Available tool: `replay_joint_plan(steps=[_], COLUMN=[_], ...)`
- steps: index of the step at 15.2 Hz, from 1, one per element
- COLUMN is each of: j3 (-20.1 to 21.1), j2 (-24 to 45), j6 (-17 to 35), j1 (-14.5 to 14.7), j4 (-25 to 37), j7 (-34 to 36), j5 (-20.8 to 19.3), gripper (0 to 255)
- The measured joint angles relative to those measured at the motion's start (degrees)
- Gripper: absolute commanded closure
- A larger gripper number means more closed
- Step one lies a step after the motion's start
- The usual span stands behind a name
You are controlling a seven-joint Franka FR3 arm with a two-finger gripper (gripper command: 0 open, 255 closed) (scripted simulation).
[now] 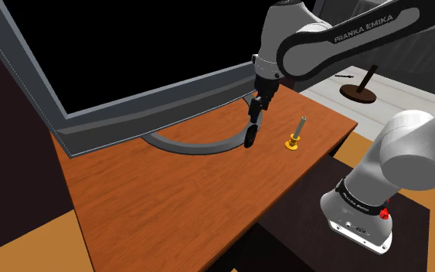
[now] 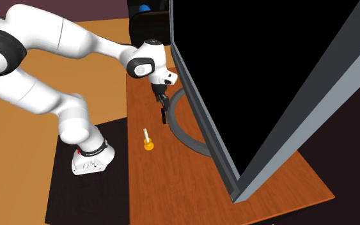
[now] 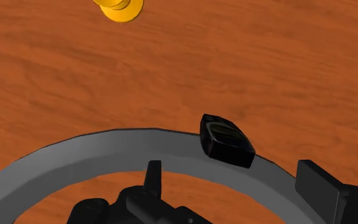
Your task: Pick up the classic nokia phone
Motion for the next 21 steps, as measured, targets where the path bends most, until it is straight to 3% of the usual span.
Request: replay_joint_plan(steps=[10,11,21], j3=[0.85,0.83,0.88], j2=[9.35,9.56,9.81], j6=[11.66,11.99,12.38], j1=[0.41,0.39,0.4], j4=[-3.14,-3.23,-3.22], j7=[1.41,1.41,1.45], j5=[0.16,0.12,0.12], gripper=[0,255,255])
